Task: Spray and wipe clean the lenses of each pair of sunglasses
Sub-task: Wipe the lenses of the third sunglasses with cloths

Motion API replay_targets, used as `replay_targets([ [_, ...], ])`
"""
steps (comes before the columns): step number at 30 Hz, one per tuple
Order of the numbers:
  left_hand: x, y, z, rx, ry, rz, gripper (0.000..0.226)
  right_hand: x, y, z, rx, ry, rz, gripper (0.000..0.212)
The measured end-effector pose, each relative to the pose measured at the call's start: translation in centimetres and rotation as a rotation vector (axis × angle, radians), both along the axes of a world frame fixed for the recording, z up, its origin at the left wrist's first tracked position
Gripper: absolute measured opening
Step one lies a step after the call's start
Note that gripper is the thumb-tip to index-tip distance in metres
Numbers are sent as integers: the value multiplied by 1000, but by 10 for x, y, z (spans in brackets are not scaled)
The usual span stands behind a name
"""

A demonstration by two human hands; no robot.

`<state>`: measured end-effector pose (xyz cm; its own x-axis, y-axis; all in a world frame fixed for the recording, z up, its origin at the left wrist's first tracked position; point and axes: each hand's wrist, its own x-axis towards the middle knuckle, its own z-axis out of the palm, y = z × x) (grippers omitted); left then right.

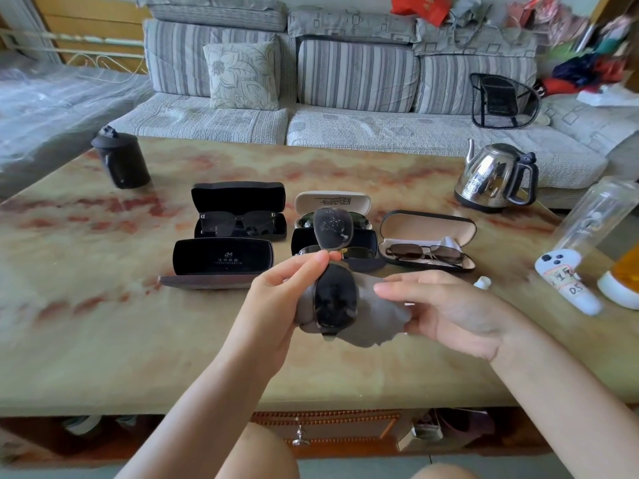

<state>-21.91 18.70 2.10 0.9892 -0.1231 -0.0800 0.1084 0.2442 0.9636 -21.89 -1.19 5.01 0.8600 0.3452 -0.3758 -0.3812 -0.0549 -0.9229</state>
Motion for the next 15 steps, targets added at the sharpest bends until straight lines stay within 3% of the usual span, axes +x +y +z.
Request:
replay_targets([
  [2,-1,0,-1,15,-5,2,25,-1,-1,1,11,-18,-21,22],
  [8,-5,-4,-1,100,-52,84,19,-6,11,8,-7,-118,-211,40],
  [13,-7,-8,-2,18,-30,64,30,-20,33,13,-4,-296,-218,12],
  [15,-8,-10,-1,3,-34,80,31,-24,40,11,-31,-365,-203,13],
])
